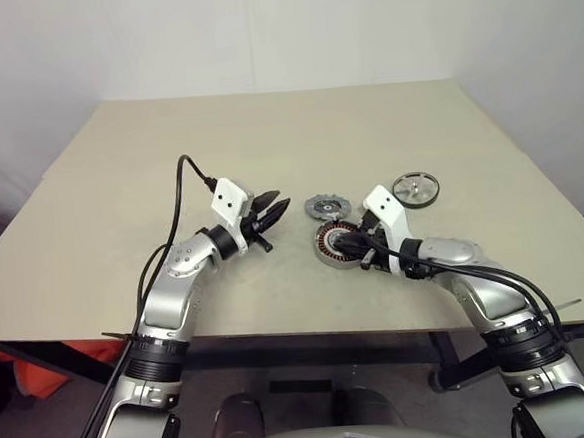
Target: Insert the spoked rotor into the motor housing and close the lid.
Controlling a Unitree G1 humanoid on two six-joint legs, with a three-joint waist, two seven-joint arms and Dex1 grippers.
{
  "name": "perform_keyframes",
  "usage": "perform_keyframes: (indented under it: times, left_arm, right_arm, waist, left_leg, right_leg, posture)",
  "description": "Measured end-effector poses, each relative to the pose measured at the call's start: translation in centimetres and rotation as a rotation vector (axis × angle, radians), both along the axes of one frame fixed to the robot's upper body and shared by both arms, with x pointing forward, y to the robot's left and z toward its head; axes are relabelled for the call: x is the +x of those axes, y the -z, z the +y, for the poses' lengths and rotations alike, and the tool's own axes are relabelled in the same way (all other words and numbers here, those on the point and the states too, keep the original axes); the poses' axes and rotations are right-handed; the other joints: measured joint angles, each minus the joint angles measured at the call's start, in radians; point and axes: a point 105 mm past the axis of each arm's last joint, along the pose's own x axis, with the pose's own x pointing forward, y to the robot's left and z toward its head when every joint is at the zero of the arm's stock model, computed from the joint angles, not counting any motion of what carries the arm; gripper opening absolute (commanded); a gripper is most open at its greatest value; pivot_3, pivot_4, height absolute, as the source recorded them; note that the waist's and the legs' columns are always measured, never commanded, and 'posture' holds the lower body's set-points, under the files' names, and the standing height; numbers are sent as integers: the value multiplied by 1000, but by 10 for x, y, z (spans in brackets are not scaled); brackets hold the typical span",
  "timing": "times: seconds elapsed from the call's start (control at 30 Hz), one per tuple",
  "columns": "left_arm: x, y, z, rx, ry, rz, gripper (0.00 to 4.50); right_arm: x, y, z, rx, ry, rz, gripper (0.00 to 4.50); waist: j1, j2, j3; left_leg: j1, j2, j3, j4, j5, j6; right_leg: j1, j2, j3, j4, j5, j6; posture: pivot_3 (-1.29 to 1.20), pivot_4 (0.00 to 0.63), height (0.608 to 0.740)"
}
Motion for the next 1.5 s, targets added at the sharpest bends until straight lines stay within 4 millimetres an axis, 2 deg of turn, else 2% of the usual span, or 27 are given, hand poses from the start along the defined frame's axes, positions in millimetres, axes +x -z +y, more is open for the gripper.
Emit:
perform_keyframes:
  times: [0.43,0.63,1.0,1.1,1.27,1.3,1.5]
  left_arm:
    - [0,1,2,6,-7,1,1324]
    - [0,1,3,10,-11,2,1324]
    - [1,2,4,14,-19,2,1324]
    - [1,2,4,15,-19,1,1324]
    - [1,2,5,16,-20,2,1324]
    - [1,3,5,16,-20,2,1324]
    - [1,3,5,21,-22,1,1324]
  right_arm:
    - [5,2,0,-8,5,-9,553]
    - [4,1,2,1,-6,-14,2582]
    - [7,-8,5,46,-9,-46,2582]
    - [10,-13,6,61,0,-62,1946]
    - [14,-19,6,72,8,-84,221]
    - [14,-19,5,71,10,-83,85]
    - [15,-16,3,65,18,-76,85]
  waist:
    - [0,0,0]
    - [0,0,0]
    - [0,0,0]
    - [0,0,0]
    - [0,0,0]
    - [0,0,0]
    - [0,0,0]
  left_leg:
    - [0,0,0,0,0,0]
    - [0,0,0,0,0,0]
    - [1,0,0,0,0,0]
    - [1,0,0,0,0,0]
    - [1,0,0,0,0,0]
    - [1,0,0,0,0,0]
    - [1,0,0,0,0,0]
  right_leg:
    - [0,0,0,1,0,0]
    - [0,0,0,1,0,0]
    - [0,0,0,1,0,0]
    - [0,0,0,2,0,0]
    - [0,0,0,2,0,0]
    - [0,0,0,2,0,0]
    - [0,0,0,2,0,0]
  posture:
    - [0,0,740]
    - [0,0,740]
    - [0,0,740]
    - [0,0,740]
    - [0,0,740]
    - [0,0,740]
    - [0,0,740]
